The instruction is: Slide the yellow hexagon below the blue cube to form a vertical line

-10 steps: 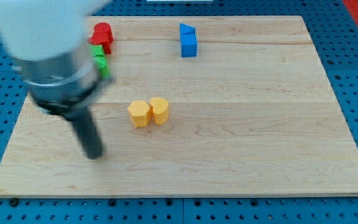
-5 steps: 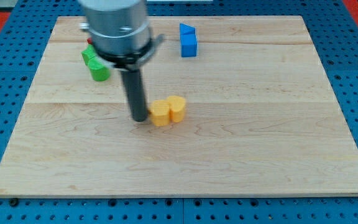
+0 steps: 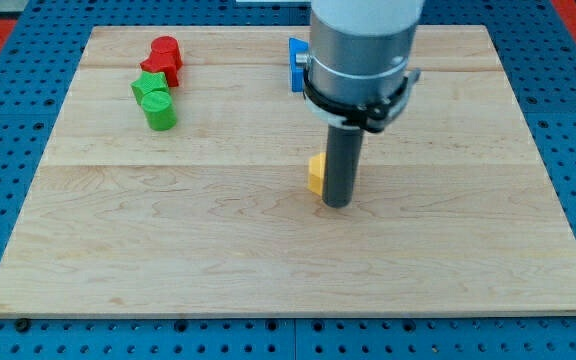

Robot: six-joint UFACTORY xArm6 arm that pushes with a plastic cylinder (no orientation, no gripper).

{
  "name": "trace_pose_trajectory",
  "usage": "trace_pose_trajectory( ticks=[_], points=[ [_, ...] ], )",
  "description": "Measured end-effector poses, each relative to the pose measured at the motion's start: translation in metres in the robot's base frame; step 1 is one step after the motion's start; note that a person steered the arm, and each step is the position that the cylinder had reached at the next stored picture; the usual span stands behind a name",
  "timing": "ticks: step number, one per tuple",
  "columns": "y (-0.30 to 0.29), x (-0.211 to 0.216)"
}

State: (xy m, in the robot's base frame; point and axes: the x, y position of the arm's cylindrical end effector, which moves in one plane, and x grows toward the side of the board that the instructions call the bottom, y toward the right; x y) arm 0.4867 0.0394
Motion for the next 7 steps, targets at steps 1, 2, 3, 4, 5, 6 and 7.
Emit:
trace_pose_trajectory(
  ticks=[1, 2, 3, 4, 5, 6, 7],
  points=[
    [-0.042, -0.032],
    [-0.061, -0.081],
    [-0.062, -0.084],
    [-0.062, -0.050],
    [-0.059, -0.022],
    [-0.051, -0.036],
    [-0.051, -0.061]
  ],
)
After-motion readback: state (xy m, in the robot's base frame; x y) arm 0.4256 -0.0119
